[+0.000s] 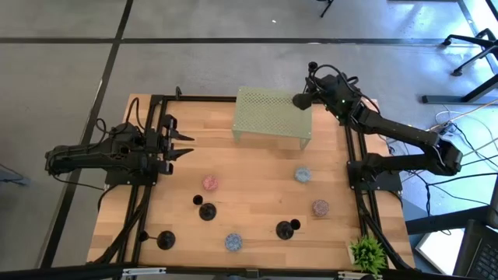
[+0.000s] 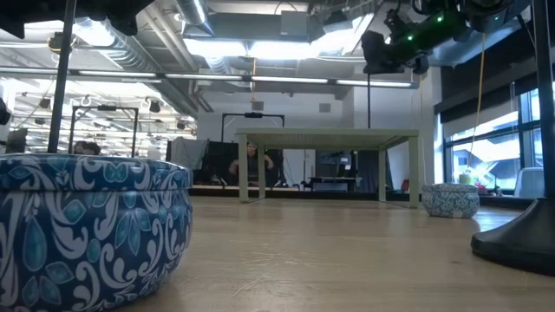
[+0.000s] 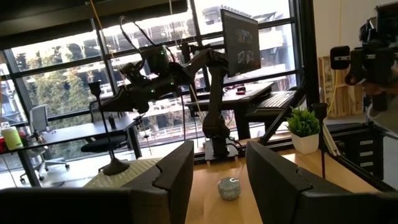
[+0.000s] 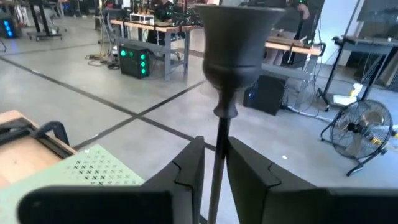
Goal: Pick & Place candle stick holders
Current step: Put the black candle holder on the shelf, then put the black candle holder on the shelf aligned with the other black candle holder
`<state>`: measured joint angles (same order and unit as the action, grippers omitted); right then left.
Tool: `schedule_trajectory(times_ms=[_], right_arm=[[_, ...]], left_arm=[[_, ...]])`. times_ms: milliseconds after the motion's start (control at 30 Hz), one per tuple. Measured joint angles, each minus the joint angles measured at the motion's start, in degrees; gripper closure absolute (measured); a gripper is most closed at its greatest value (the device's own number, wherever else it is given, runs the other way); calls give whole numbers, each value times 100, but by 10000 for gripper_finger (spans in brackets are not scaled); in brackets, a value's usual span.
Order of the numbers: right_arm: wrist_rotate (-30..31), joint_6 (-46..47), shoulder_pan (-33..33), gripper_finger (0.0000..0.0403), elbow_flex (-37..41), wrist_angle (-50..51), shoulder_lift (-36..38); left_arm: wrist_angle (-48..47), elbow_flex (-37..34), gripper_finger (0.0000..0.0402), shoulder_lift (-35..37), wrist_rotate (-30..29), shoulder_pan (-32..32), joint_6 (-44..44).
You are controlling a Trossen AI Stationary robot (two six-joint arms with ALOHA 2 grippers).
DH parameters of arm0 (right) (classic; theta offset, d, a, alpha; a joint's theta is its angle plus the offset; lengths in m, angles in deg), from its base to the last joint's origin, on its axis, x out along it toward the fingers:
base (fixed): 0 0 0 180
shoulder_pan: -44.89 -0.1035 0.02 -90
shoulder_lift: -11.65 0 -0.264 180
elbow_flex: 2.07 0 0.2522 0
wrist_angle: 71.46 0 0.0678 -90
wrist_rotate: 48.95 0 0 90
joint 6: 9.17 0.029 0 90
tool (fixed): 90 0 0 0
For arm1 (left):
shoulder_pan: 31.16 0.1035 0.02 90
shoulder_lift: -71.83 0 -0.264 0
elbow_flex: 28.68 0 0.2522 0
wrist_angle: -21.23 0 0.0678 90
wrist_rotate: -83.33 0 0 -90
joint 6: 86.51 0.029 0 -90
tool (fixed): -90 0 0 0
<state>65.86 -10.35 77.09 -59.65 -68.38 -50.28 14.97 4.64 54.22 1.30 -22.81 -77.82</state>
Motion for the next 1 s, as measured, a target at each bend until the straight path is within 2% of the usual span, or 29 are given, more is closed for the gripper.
schedule_trajectory(times_ms=[500,800,900,1000], right_arm=[[9,-273,-140,214,0,339,109],[347,122,-991,195,-2,1584,947],[1,546,-1463,194,-2,2054,1246],[-773,804,-1977,194,-2,2525,1467]], left_arm=[[0,-1,258,1,0,-1,0],[-2,0,258,0,0,0,-58],[-2,0,258,-1,0,1,-61],[-2,0,258,1,-56,-1,-63]])
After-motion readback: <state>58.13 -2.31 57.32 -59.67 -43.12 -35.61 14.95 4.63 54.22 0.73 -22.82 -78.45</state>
